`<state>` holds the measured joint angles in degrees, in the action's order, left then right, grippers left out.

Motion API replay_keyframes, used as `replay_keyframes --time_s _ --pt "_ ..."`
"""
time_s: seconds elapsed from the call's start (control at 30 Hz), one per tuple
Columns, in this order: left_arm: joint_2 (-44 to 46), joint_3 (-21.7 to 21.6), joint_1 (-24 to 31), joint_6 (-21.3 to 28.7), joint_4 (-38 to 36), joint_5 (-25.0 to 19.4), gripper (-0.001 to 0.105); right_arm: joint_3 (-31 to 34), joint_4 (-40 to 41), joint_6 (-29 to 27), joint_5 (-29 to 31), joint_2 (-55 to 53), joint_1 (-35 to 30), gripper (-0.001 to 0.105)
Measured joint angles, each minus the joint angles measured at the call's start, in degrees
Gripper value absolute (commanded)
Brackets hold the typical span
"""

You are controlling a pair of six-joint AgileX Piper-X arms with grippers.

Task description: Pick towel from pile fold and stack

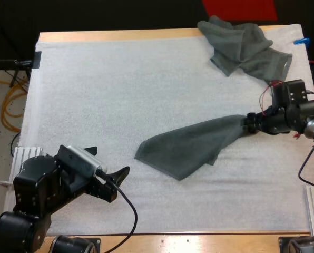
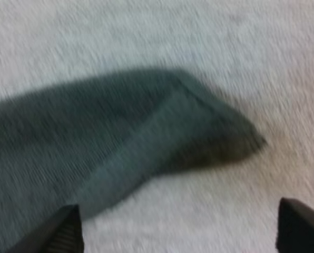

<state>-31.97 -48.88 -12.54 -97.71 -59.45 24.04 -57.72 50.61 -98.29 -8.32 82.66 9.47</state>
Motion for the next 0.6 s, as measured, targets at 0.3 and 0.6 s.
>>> replay_keyframes --time_s 0.3,0.6 --pt "-8.67 1.97 0.0 0.0 5.63 -2.4 0.088 2.07 2.07 2.92 -12.14 -10.49 4.76 0.071" --pt "-32.02 2.29 -0.35 -0.24 9.47 -9.27 0.088 5.37 5.53 6.98 -13.09 -14.82 12.74 0.071"
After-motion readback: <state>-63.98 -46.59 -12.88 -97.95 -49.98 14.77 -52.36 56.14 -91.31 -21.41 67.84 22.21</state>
